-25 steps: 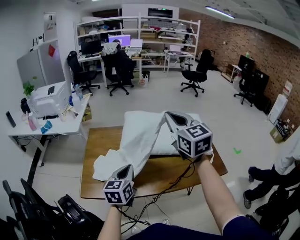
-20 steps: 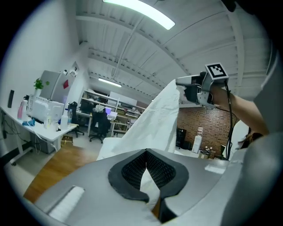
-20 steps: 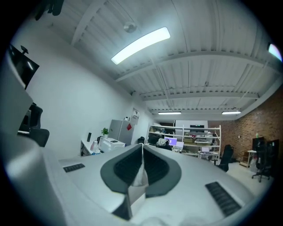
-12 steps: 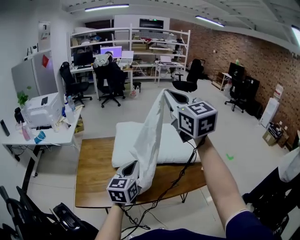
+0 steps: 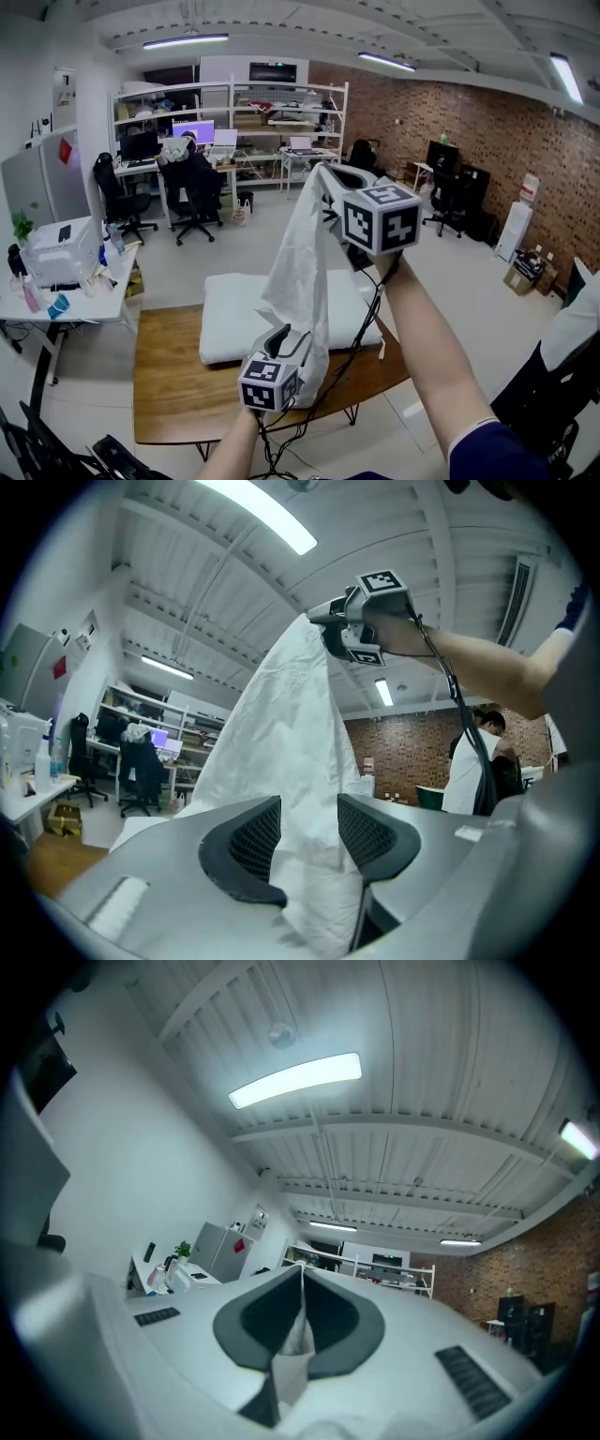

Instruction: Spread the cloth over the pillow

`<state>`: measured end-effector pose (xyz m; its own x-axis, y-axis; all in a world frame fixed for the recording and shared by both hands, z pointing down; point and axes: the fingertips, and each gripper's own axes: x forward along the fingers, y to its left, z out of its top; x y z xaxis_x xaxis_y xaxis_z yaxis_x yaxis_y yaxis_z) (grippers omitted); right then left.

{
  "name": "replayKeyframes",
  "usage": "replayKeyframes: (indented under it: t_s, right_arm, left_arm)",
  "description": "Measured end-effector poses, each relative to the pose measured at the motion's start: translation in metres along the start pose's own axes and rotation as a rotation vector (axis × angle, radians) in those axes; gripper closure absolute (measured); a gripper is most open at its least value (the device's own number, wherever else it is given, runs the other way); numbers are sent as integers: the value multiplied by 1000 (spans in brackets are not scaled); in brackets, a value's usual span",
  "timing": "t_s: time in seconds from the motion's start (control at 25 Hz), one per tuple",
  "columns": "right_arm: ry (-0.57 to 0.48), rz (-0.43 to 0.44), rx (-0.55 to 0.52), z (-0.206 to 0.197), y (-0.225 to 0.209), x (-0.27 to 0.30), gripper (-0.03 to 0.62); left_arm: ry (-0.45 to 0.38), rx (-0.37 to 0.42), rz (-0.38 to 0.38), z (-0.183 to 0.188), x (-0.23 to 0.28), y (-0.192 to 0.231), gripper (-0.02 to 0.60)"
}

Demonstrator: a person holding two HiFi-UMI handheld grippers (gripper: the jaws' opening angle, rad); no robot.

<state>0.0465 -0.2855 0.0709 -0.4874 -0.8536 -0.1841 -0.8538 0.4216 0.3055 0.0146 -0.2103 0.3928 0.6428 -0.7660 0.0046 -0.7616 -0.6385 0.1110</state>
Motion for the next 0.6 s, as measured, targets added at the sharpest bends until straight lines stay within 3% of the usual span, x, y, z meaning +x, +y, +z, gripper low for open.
replayKeyframes:
  t_s: [0.24,0.6]
  right_arm:
    - [3,-46,-8,17,-31,-3,576]
    - [-16,-87,-30,38,-67,-18,576]
  left_arm:
    - [-4,52,-38,13,41,-26,368]
    - [-37,88,22,36,85,-29,364]
